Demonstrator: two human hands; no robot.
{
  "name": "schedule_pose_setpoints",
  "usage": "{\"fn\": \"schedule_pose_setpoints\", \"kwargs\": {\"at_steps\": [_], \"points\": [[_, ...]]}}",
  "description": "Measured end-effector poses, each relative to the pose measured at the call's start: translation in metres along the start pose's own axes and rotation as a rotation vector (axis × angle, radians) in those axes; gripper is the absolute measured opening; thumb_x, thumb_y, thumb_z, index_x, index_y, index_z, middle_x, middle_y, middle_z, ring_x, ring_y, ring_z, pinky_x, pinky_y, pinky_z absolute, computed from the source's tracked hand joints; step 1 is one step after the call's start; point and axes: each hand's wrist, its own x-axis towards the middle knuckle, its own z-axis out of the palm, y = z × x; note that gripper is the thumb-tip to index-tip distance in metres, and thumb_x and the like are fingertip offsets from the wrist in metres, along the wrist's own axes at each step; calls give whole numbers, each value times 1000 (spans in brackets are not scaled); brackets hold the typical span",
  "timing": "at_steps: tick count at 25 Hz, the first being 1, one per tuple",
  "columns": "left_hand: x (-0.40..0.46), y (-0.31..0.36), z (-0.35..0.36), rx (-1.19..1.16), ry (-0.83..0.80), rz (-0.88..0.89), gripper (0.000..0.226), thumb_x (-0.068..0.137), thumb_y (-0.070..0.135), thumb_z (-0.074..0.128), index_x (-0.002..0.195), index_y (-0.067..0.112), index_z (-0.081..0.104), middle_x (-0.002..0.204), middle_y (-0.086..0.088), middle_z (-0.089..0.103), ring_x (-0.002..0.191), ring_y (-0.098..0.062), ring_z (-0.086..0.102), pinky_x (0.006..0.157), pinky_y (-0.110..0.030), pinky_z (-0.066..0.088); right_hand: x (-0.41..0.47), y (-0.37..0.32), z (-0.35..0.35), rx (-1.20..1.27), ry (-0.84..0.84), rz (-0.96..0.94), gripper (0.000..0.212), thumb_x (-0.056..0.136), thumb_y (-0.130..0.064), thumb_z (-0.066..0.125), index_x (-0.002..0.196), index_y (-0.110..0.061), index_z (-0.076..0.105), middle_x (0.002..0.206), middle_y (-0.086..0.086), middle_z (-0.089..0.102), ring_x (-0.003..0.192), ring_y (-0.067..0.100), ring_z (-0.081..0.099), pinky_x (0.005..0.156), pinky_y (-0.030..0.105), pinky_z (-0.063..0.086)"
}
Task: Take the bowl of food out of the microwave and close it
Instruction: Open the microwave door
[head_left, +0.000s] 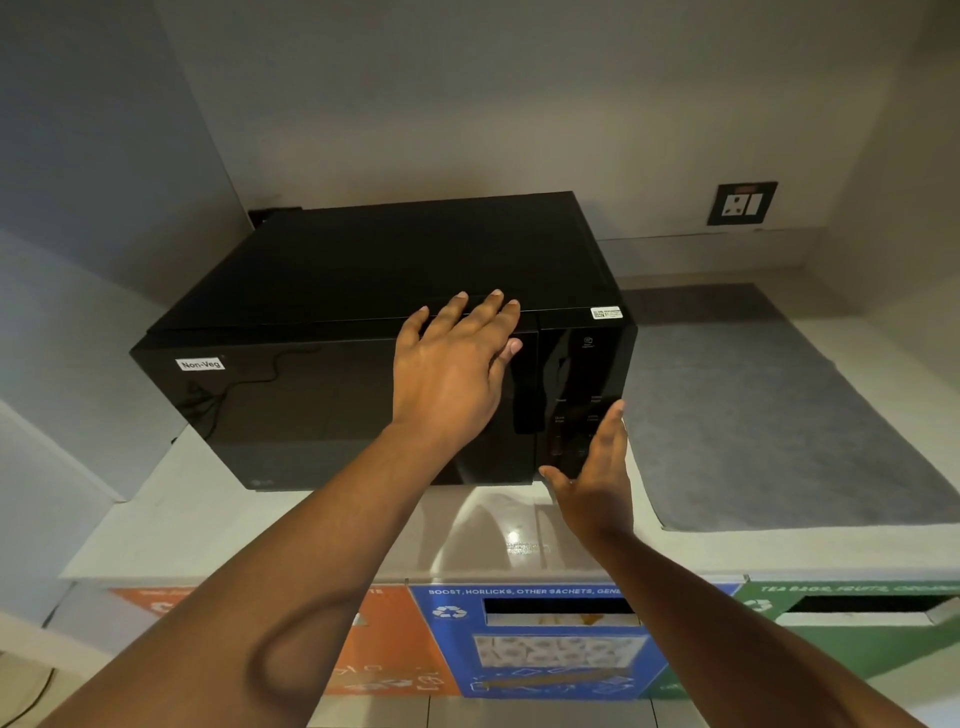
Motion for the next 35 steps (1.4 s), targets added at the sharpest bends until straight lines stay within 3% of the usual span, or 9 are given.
{"fn": "schedule_pose_setpoints", "kwargs": {"at_steps": [4, 11, 14, 18, 21, 24, 28, 32, 35], "points": [[-1, 1, -1, -9, -2, 1, 45, 105, 42, 38, 148, 33, 47, 156, 9, 47, 149, -21, 36, 119, -50, 26, 0, 1, 2, -61, 34, -23, 133, 73, -27, 87, 152, -38, -19, 161, 17, 24, 144, 30, 28, 102, 36, 41], [-8, 4, -5, 0, -9, 10, 45, 105, 44, 38, 147, 34, 48, 155, 9, 48, 148, -21, 37, 119, -49, 27, 0, -2, 6, -85, 52, 20, 127, 74, -22, 86, 155, -30, -11, 156, 23, 35, 132, 40, 50, 88, 46, 59], [-12, 3, -10, -14, -30, 20, 46, 105, 46, 36, 148, 35, 47, 155, 9, 48, 148, -20, 38, 120, -48, 26, -1, -4, 5, -81, 31, 50, 121, 76, -21, 84, 157, -25, -6, 158, 22, 31, 135, 40, 47, 91, 48, 57], [-19, 3, -19, -95, -19, 30, 47, 105, 51, 33, 144, 35, 53, 150, 11, 54, 144, -15, 44, 118, -46, 30, -2, -12, -4, -91, -107, 104, 128, 78, -31, 81, 152, -31, -23, 166, 14, 9, 147, 35, 27, 110, 45, 42], [-29, 2, -27, -268, 35, -21, 41, 104, 51, 38, 123, 35, 71, 128, 13, 71, 126, -12, 59, 107, -45, 38, -1, -22, -16, -227, -144, 103, 136, 70, -52, 81, 152, -28, -25, 167, 13, -1, 151, 36, 14, 116, 52, 30], [-40, 6, -44, -362, 29, -139, 40, 102, 49, 41, 74, 39, 68, 93, 16, 75, 100, -10, 65, 89, -37, 33, 6, -38, -37, -331, -130, 11, 136, 63, -67, 77, 155, -27, -16, 166, 14, -7, 153, 35, -1, 116, 58, 15], [-38, 2, -71, -378, -303, -277, 36, 98, 38, 41, 123, 40, 66, 119, 14, 73, 120, -14, 58, 93, -35, 21, 16, -53, -65, -468, -158, -148, 124, 69, -74, 66, 157, -30, -9, 164, 9, -24, 152, 30, -15, 116, 59, 8], [-50, -13, -106, -124, -598, -306, 48, 89, 29, 39, 133, 36, 58, 137, 2, 63, 129, -25, 53, 100, -45, 25, 33, -91, -76, -498, -91, -273, 94, 86, -65, 48, 159, -27, 2, 167, 7, -12, 152, 27, -12, 116, 55, 10], [-66, -37, -120, -5, -690, -445, 62, 92, 29, 42, 154, 29, 35, 168, -12, 18, 154, -40, 9, 120, -54, 6, 51, -127, -70, -577, -138, -348, 76, 94, -58, 35, 158, -24, 12, 168, 4, 5, 153, 24, -5, 118, 49, 8]]}}
